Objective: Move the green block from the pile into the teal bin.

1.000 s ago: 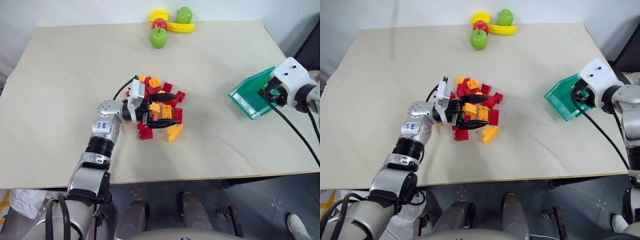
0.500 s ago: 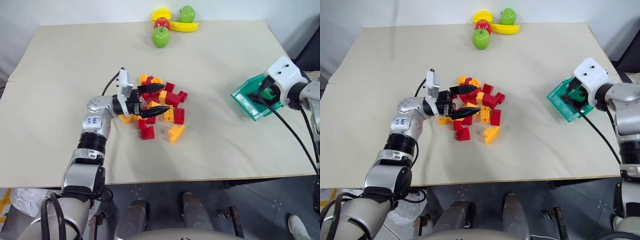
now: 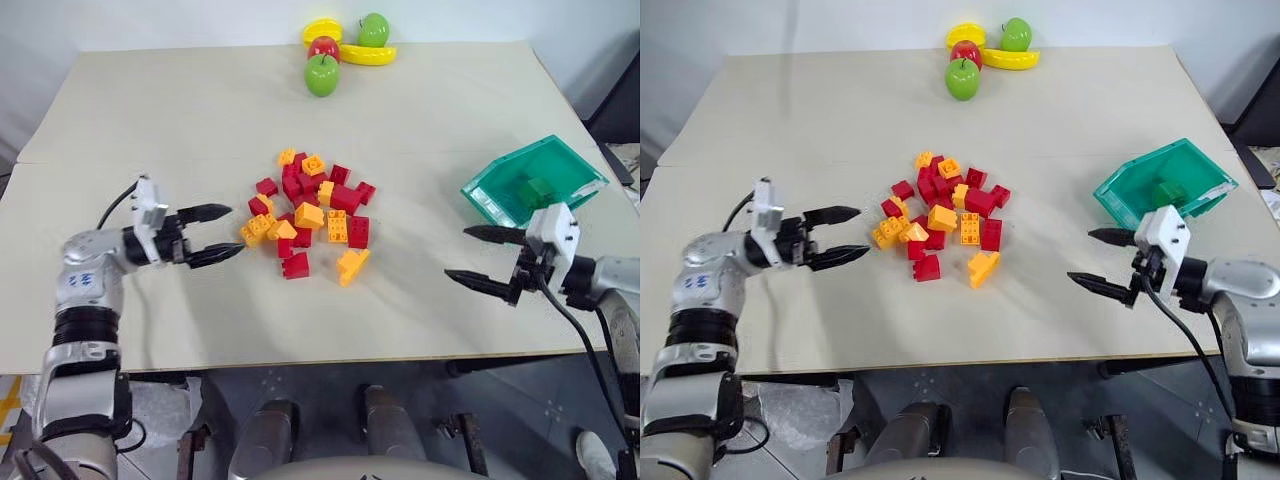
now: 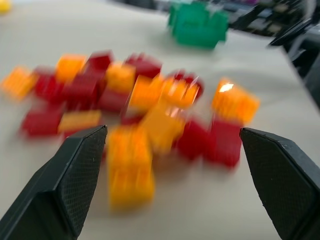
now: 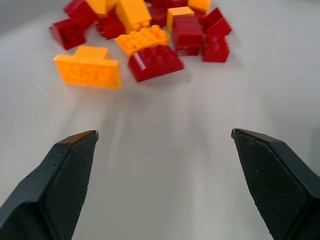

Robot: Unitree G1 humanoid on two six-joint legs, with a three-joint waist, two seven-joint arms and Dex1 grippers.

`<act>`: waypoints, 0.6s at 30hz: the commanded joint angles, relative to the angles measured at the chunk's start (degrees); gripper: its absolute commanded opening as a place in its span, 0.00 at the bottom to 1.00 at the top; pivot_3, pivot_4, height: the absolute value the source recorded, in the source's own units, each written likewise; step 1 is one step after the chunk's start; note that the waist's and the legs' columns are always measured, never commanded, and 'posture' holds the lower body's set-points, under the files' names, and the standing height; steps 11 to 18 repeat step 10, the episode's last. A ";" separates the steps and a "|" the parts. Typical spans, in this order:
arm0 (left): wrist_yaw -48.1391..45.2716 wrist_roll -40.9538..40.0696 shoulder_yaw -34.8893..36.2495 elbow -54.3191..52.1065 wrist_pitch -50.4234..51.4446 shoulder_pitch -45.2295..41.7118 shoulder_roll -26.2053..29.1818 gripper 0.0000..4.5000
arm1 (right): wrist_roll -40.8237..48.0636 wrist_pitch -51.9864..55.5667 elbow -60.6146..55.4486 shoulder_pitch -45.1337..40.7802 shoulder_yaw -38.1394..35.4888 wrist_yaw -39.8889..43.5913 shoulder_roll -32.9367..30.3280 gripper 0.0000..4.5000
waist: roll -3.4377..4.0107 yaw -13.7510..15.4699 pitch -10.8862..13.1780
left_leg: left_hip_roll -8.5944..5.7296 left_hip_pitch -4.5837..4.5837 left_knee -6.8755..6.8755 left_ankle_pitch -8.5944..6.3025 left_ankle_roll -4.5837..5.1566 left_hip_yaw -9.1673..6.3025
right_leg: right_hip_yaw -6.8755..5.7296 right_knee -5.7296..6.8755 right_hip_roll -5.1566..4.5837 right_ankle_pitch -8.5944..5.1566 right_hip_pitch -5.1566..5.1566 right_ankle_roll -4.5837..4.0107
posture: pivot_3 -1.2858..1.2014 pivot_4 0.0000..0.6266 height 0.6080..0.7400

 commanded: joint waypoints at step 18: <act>0.38 -0.83 4.33 -1.77 -1.52 4.14 3.81 1.00 | 1.45 -10.92 3.99 -0.64 -1.77 0.99 1.46 0.99 | 0.02 -0.07 0.01 | 0.04 0.05 -0.01 0.00 -0.01 0.00 | 0.01 0.02 0.01 0.00 0.00 -0.02 | 0.52 0.24 1.00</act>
